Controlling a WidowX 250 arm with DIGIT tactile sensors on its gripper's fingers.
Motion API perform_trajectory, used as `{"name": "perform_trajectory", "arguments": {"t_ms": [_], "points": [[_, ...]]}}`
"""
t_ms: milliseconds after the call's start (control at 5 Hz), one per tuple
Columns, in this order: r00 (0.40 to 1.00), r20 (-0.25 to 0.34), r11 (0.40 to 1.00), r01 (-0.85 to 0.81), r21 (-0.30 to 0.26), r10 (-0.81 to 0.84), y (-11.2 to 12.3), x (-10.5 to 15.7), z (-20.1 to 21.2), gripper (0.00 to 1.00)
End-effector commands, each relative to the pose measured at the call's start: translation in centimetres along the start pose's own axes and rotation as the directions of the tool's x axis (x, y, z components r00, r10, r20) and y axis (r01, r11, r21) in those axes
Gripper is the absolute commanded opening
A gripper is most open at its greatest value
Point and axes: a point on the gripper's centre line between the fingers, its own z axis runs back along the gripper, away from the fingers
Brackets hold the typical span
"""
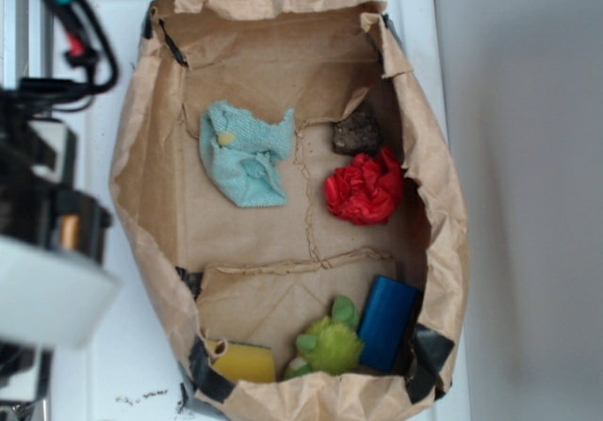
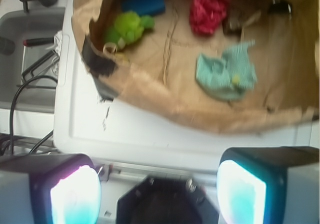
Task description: Grab the rock.
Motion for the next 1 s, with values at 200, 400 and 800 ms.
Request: {"name": "perform_trajectory", "arguments": {"t_ms": [200,400,800], "points": [[0.996,0.081,0.997,0.02,0.072,-0.026,4.8,5.9,-3.2,1.0],[0.997,0.076,0.995,0.014,0.102,-0.022,5.7,7.2,-4.5,1.0],[0.996,0.066,0.986,0.057,0.156,-0.068,6.1,9.0,-7.6,1.0]]}}
